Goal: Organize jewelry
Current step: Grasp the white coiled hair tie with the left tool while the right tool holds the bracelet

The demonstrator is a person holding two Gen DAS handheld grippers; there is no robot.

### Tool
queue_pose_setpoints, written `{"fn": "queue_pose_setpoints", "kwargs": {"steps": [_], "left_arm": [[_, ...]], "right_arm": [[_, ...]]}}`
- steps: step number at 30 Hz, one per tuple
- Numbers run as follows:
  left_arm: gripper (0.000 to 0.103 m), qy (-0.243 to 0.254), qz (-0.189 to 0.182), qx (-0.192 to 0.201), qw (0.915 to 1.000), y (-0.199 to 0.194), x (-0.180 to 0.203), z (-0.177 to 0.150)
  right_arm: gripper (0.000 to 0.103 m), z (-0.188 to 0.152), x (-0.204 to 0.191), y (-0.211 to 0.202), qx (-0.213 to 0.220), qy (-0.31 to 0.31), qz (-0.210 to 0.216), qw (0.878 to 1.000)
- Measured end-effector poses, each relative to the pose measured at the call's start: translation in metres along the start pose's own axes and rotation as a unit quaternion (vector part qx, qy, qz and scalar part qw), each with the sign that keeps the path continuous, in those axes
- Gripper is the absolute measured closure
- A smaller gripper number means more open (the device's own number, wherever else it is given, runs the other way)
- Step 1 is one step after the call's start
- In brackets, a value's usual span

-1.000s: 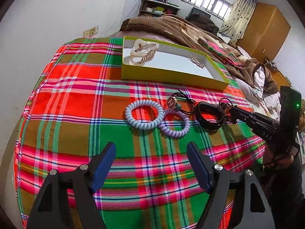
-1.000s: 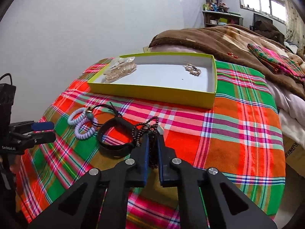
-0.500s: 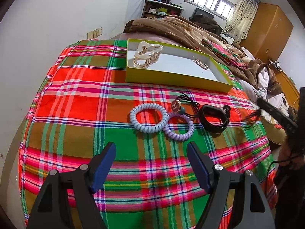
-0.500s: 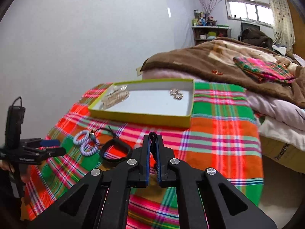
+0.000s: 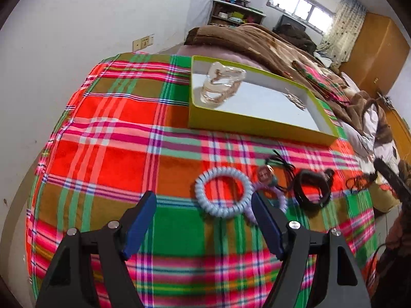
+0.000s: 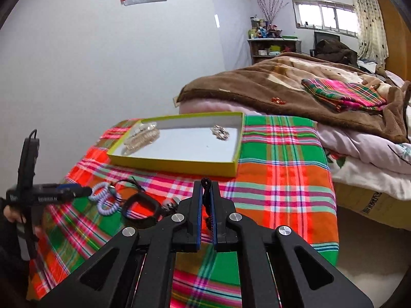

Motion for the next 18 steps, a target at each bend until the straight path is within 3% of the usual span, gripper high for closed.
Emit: {"fn": "queue_pose_setpoints", "kwargs": {"steps": [11, 18], "left_arm": [[0.044, 0.018, 0.073, -0.019, 0.997, 0.019, -0.007, 0.0], [0.056, 0.052, 0.093, -0.008, 0.9943, 0.017, 0.0, -0.001]], "right_arm": [[0.098, -0.002, 0.003, 0.002, 0.0, 0.005, 0.001, 1.0], [0.098, -0.003, 0.003, 0.005, -0.001, 0.008, 0.005, 1.0]]}}
Point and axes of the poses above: each gripper's, at about its wrist camera, not at the fingertips, and y roughly the way its jaws point, x to its right, z to its top, the point moved 10 cm from there along y, roughly the way its jaws point, and after that the axes turned 9 degrees about z, right-handed, at the moved point
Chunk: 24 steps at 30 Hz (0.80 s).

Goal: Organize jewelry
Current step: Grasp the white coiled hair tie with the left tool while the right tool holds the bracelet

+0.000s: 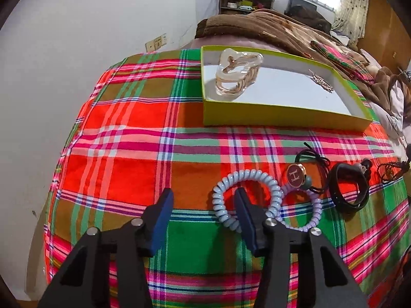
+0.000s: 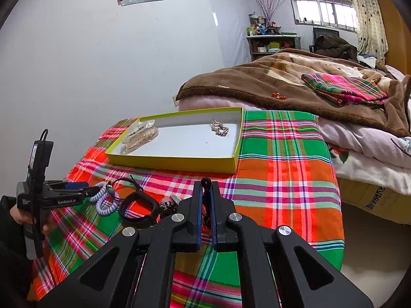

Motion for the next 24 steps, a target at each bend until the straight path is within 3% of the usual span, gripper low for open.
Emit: {"fn": "queue_pose_setpoints", "kwargs": {"steps": [5, 7, 9, 24], "left_arm": [[0.07, -0.006, -0.007, 0.001, 1.0, -0.001, -0.001, 0.001], [0.084, -0.009, -0.011, 0.0, 0.9999, -0.002, -0.002, 0.002], [0.091, -0.012, -0.019, 0.0, 0.9997, -0.002, -0.001, 0.002], [0.093, -0.024, -0.043, 0.018, 0.9986, -0.016, -0.001, 0.014]], "right_arm": [[0.098, 0.0, 0.001, 0.001, 0.0, 0.002, 0.003, 1.0], [0.098, -0.001, 0.001, 0.002, -0.001, 0.002, 0.002, 1.0], [0.098, 0.0, 0.0, 0.002, 0.0, 0.002, 0.003, 1.0], [0.098, 0.012, -0.006, -0.003, 0.009, -0.006, 0.0, 1.0]]}}
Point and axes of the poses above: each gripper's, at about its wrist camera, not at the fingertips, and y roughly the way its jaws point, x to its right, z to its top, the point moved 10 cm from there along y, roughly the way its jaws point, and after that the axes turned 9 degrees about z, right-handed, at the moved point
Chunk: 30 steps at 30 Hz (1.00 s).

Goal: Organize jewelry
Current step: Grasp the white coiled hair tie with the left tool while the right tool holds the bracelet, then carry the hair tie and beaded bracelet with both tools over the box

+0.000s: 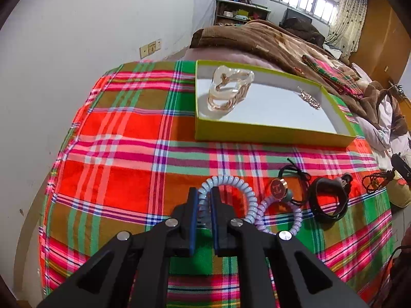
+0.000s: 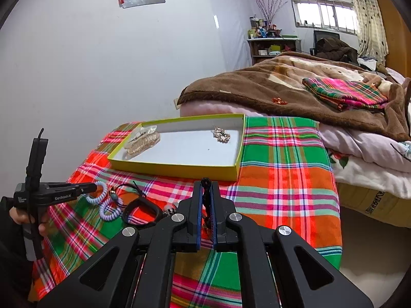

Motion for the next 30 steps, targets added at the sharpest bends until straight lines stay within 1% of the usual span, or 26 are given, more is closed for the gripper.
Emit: {"fn": "queue_pose_setpoints", "kwargs": {"steps": [7, 17, 25, 30], "left_arm": [[0.093, -0.001, -0.011, 0.02, 0.9997, -0.017, 0.001, 0.016], [0.093, 0.017, -0.033, 0.053, 0.9979, -0.033, 0.022, 0.054], [0.093, 0.024, -0.049, 0.058, 0.9968, -0.028, 0.039, 0.077], [0.093, 0.028, -0.059, 0.056, 0.9963, -0.018, 0.052, 0.09]], "right_arm": [[0.098, 0.013, -0.003, -0.002, 0.005, -0.007, -0.003, 1.0], [0.098, 0.054, -0.009, 0.002, 0.019, -0.026, -0.003, 0.999], [0.098, 0.079, -0.008, 0.02, 0.013, -0.044, -0.015, 0.999], [0.098, 0.093, -0.007, 0.047, -0.005, -0.052, -0.011, 0.999]]}}
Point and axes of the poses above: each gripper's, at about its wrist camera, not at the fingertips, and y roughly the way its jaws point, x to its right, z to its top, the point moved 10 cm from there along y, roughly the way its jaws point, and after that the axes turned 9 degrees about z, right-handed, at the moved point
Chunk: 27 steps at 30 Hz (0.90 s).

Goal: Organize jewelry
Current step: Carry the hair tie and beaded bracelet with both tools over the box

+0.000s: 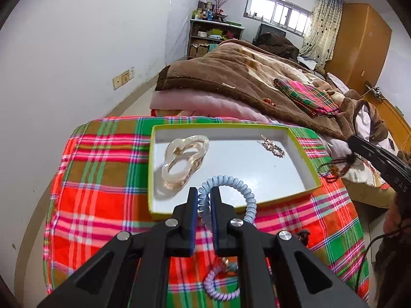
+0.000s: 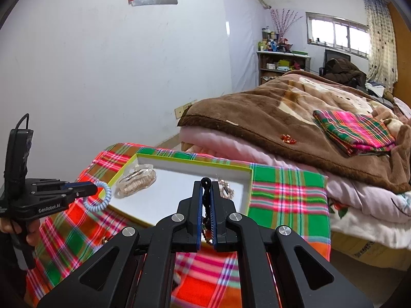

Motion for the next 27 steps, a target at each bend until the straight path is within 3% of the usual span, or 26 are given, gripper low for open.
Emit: {"fn": "queue_pose_setpoints", "kwargs": {"steps": [15, 27], "left_arm": [[0.093, 0.008, -0.021, -0.031, 0.9993, 0.057, 0.03, 0.014], [0.093, 0.016, -0.009, -0.054, 0.9984, 0.085, 0.03, 0.008]], "right_arm": [[0.098, 0.01, 0.009, 0.108, -0.082, -0.001, 0.018, 0.996], [0.098, 0.013, 0.013, 0.15, -0.108, 0.015, 0.035, 0.993]]}}
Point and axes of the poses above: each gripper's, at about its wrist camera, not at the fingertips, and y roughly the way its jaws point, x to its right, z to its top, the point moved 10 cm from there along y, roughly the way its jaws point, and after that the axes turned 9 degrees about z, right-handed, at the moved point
